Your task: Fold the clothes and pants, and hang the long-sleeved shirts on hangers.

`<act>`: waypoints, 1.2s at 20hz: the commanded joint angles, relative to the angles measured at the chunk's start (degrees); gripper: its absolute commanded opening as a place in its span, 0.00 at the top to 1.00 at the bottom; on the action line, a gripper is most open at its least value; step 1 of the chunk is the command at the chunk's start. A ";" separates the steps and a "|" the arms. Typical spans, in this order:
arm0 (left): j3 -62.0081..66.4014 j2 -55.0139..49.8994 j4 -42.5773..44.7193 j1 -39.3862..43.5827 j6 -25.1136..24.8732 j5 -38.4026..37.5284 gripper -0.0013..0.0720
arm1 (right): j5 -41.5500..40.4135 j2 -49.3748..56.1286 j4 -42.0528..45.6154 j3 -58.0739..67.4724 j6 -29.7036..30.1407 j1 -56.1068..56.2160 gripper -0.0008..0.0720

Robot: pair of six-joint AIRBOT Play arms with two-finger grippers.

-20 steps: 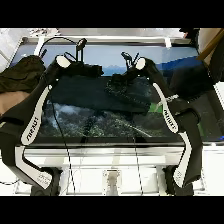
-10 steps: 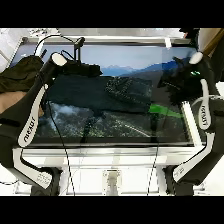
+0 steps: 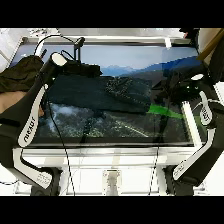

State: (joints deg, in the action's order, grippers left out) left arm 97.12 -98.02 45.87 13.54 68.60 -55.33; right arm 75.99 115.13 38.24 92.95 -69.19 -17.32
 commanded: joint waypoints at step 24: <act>0.02 -1.14 11.32 21.24 1.07 -3.02 0.96 | 15.26 -27.47 9.44 0.42 2.86 -4.39 0.93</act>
State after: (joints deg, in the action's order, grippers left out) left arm 97.17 -93.65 56.62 27.79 69.54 -62.57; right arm 93.36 90.32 45.93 93.23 -66.61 -21.47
